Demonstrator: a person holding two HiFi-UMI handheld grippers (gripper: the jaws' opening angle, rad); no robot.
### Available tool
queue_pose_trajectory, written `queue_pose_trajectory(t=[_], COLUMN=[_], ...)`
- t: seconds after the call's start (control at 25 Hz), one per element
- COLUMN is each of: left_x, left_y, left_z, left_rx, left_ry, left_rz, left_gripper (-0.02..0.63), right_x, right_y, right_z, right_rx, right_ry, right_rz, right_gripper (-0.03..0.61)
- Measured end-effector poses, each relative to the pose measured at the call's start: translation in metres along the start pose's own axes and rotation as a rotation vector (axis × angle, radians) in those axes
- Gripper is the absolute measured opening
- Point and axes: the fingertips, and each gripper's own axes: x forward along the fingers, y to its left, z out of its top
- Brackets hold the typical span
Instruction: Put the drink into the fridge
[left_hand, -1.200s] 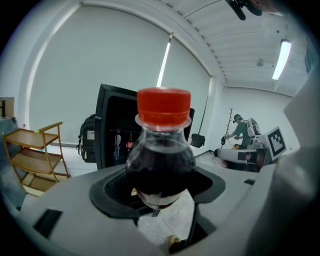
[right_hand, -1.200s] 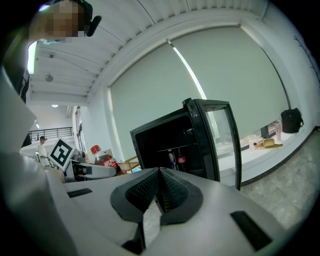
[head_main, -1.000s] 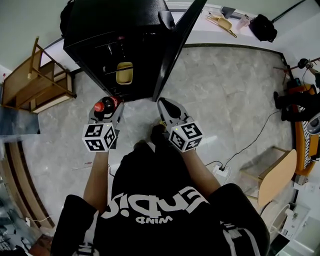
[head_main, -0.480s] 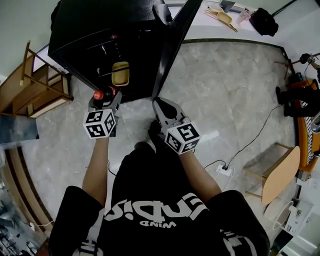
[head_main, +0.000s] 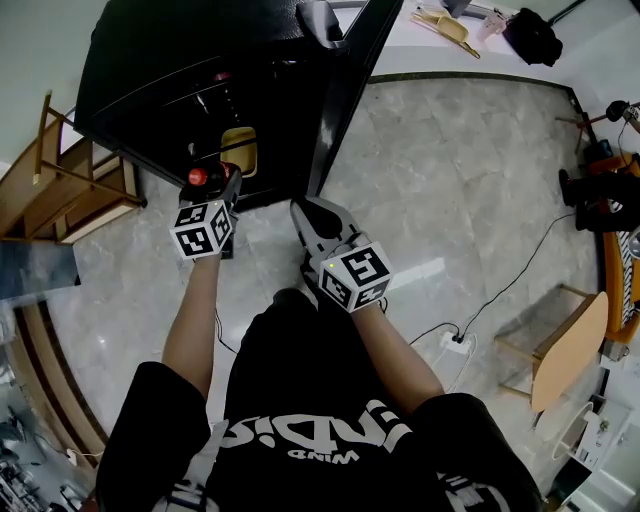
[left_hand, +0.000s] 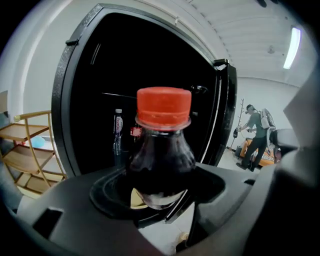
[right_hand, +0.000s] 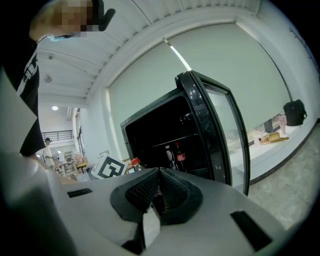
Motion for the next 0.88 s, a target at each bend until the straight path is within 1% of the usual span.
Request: queue_pose_trajectory(t=[0.36,0.56,0.88], left_x=[0.057,0.084,0.124], left_y=[0.019,0.029,0.049], left_z=[-0.005,-0.007,-0.015], left_rx=[0.017,-0.005,0.002], left_ry=[0.014,0.017,0.057], left_rz=[0.041,0.076,0.103], left_gripper=[0.307,0.307,0.307], right_x=[0.017,0.021,0.036], right_y=[-0.022,-0.038,-0.045], right_z=[-0.008,-0.012,-0.014], right_rx=[0.027,0.036,0.028], right_ry=[0.017,0.024,0.034], right_rz=[0.001,0.000,0.023], right_gripper=[0.025,0.025,0.025])
